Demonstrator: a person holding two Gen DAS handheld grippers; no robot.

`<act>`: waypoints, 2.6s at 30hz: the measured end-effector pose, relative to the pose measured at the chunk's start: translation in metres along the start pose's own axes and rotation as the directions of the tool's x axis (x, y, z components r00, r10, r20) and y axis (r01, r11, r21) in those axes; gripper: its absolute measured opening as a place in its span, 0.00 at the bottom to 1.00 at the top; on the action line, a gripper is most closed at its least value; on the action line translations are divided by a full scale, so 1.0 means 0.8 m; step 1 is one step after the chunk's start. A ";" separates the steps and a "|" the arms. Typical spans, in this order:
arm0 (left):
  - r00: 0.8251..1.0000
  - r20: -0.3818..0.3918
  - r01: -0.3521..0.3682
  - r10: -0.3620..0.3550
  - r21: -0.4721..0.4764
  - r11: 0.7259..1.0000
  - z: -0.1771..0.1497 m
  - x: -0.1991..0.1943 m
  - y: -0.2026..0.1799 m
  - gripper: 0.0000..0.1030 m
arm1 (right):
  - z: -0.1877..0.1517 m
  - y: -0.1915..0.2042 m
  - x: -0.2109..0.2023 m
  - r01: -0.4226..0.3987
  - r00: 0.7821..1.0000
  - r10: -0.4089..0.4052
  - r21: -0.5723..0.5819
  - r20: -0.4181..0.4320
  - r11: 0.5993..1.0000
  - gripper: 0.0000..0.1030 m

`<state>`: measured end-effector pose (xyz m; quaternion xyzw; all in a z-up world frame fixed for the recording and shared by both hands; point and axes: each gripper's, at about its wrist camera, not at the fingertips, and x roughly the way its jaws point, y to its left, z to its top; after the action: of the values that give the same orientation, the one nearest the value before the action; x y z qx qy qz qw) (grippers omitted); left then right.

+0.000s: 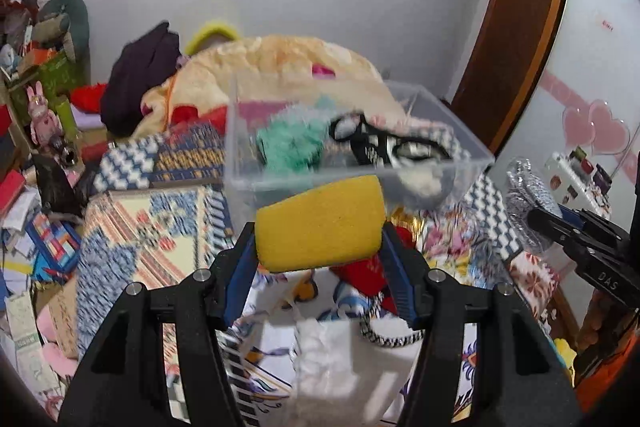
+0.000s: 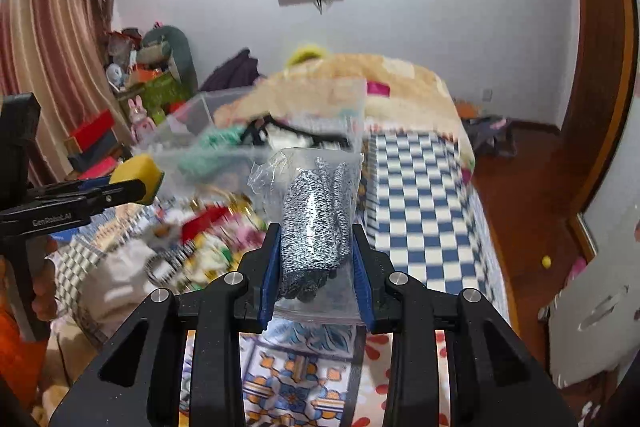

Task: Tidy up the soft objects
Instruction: 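Grasp the yellow sponge with the left tool while the right tool grasps the bagged silver scrubber, then lower the sponge into the clear box with the left tool while the right tool drops the scrubber in, then grasp the beaded cord with the left tool while the right tool grasps the floral scrunchie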

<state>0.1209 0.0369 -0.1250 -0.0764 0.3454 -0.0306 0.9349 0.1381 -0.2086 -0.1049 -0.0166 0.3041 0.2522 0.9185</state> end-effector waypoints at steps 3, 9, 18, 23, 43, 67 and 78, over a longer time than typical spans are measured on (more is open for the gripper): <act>0.999 0.037 -0.024 0.025 -0.007 1.000 0.016 -0.006 0.005 0.57 | 0.017 0.008 -0.004 -0.009 0.999 0.010 -0.021 0.045 1.000 0.29; 0.996 0.086 -0.038 0.040 -0.032 0.999 0.044 -0.007 0.017 0.57 | 0.049 0.035 0.006 -0.037 0.992 0.046 -0.074 0.120 0.997 0.29; 0.997 0.071 -0.026 0.029 -0.045 0.999 0.075 0.021 0.032 0.57 | 0.075 0.057 0.057 -0.092 0.989 0.100 -0.073 0.108 0.993 0.29; 0.999 0.026 -0.018 0.019 -0.034 0.999 0.077 0.047 0.031 0.57 | 0.079 0.062 0.086 -0.133 0.989 0.136 -0.048 0.056 0.990 0.29; 0.997 -0.072 -0.019 0.020 0.010 1.000 0.075 0.087 0.020 0.69 | 0.070 0.053 0.134 -0.107 0.986 0.099 -0.055 -0.132 0.993 0.43; 0.993 -0.103 0.057 -0.052 0.048 0.997 -0.002 0.023 -0.004 0.78 | 0.011 0.045 0.043 -0.064 0.995 0.056 -0.095 -0.086 0.993 0.66; 0.981 -0.186 0.061 -0.048 0.065 0.996 -0.051 0.048 -0.016 0.74 | -0.031 0.042 0.067 -0.102 0.972 0.089 -0.052 -0.218 0.993 0.66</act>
<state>0.1237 0.0150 -0.1782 -0.0495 0.4268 -0.0753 0.8998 0.1453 -0.1594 -0.1516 -0.0580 0.3943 0.3022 0.8659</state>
